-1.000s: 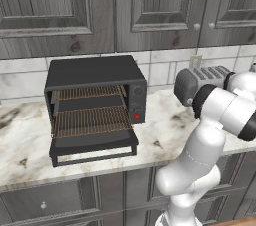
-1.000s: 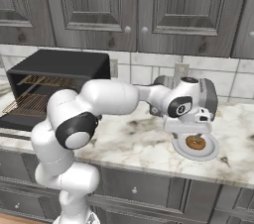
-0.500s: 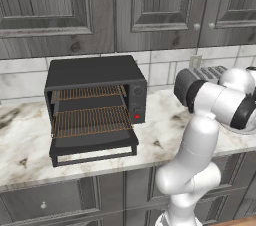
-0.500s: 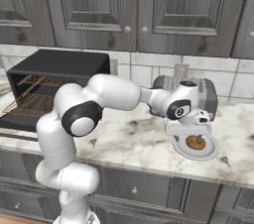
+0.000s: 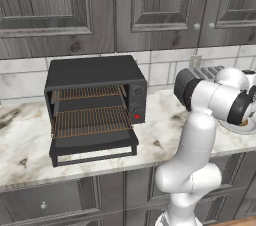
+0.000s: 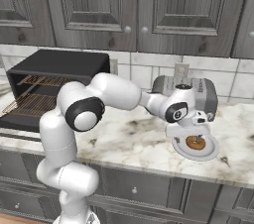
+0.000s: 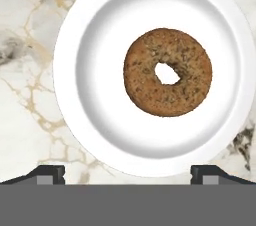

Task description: Pick up the bagel from the plate, place it on the toaster oven rack, close the door, and set the timer.

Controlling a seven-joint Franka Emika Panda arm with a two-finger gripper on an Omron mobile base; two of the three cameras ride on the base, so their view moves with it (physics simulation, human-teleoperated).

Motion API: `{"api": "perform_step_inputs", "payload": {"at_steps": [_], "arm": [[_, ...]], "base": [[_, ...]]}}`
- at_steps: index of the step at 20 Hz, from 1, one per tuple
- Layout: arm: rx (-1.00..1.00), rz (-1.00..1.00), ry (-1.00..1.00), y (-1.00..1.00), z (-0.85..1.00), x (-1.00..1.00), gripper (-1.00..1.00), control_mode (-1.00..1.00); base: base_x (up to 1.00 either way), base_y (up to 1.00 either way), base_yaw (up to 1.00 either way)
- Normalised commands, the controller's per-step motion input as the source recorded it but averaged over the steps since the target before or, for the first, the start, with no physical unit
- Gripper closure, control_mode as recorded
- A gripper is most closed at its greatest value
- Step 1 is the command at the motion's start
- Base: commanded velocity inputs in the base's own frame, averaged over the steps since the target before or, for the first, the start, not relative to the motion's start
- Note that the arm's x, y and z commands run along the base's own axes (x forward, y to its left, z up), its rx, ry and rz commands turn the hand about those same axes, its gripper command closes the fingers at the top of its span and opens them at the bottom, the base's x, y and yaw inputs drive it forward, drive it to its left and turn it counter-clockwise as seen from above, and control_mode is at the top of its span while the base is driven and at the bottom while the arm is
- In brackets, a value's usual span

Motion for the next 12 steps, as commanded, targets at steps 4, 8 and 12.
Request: {"api": "perform_step_inputs", "payload": {"at_steps": [4,8,12], "arm": [[-0.07,0.03,-0.04,0.0,-0.15,0.01,-1.0,-1.0],[-0.05,0.03,-0.01,0.0,-0.13,0.09,-1.0,-1.0],[-0.04,0.04,-0.03,0.0,-0.12,0.06,-1.0,-1.0]], "base": [[0.0,0.0,0.0],[0.0,0.0,0.0],[0.0,0.0,0.0]]}}
